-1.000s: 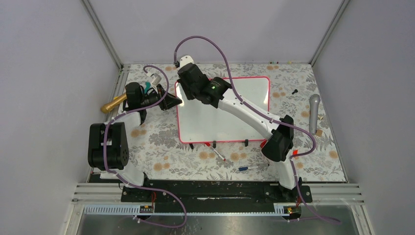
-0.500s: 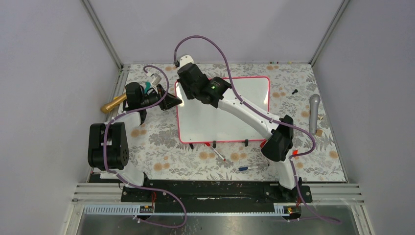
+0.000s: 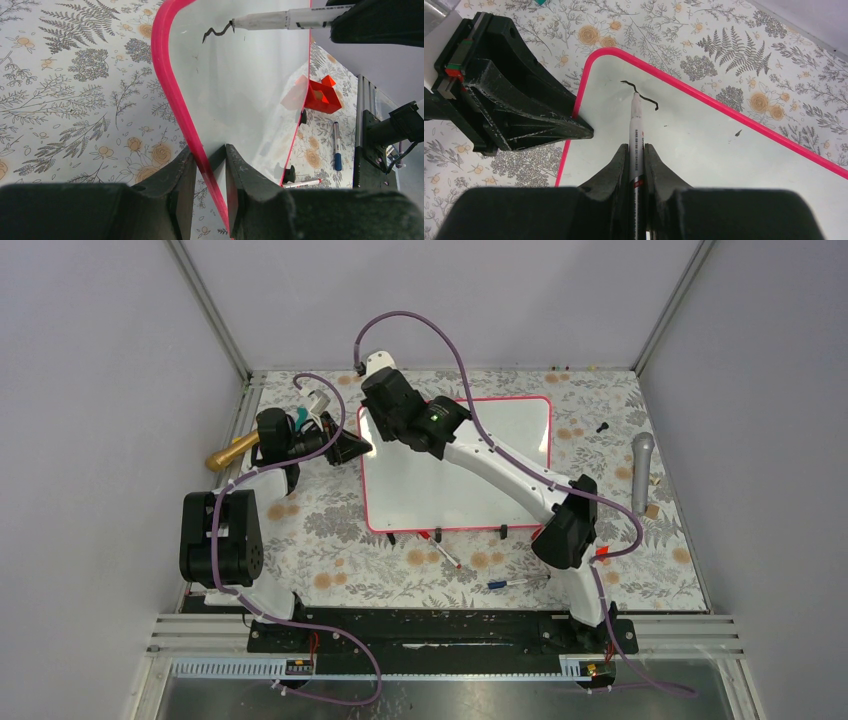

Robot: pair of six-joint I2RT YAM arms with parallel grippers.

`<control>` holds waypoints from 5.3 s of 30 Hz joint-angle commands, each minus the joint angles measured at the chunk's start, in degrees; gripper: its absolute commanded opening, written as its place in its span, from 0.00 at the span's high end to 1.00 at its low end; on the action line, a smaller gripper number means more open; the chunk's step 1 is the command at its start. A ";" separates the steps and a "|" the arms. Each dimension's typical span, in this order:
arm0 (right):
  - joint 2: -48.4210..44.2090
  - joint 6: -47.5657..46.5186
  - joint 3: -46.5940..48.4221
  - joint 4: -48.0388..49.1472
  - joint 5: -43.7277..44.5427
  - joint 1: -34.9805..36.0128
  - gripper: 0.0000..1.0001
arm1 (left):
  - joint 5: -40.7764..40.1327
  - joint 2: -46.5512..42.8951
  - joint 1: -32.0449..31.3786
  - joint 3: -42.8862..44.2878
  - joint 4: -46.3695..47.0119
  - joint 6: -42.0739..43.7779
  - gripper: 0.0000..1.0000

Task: Write a sentence on the whiteboard
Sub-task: Write a sentence on the whiteboard, then move the whiteboard to the center of the board.

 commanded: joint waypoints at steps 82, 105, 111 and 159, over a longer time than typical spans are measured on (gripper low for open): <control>-27.00 1.98 -30.42 9.99 -5.36 -3.27 1.00 | 1.86 -2.52 -2.09 -1.80 4.40 1.61 0.91; -27.30 5.09 -33.56 13.25 -16.31 -5.74 1.00 | 1.16 -5.13 -5.92 -8.72 10.80 -1.98 0.90; -27.92 3.27 -34.33 13.94 -14.56 -5.57 1.00 | -2.68 -7.54 -5.91 -10.65 7.79 -1.60 0.90; -36.65 4.59 -37.94 14.22 -16.16 -5.55 1.00 | -43.53 -49.23 -5.76 -17.30 -22.64 -15.10 0.01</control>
